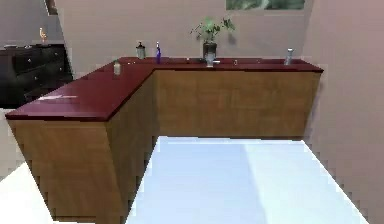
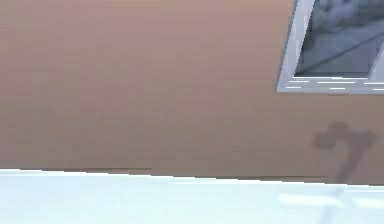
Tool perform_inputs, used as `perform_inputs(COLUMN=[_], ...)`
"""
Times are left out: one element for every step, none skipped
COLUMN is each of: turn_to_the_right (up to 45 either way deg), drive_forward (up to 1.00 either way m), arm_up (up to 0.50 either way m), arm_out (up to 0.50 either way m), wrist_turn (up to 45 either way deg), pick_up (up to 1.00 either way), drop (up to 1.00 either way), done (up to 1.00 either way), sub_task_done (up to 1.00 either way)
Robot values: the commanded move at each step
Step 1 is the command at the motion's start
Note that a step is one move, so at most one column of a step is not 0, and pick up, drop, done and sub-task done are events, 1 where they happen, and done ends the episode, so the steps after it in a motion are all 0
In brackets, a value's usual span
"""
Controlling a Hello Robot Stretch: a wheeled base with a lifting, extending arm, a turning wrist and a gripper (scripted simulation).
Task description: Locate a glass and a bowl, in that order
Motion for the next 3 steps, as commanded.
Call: perform_inputs(turn_to_the_right=[0.0,6.0,0.0], drive_forward=[1.00,0.00,0.45], arm_up=[0.00,0.00,0.00], arm_out=[0.00,0.00,0.00], wrist_turn=[0.0,0.0,0.0], pick_up=[0.00,0.00,0.00], drop=[0.00,0.00,0.00], done=[0.00,0.00,0.00], sub_task_done=[0.00,0.00,0.00])
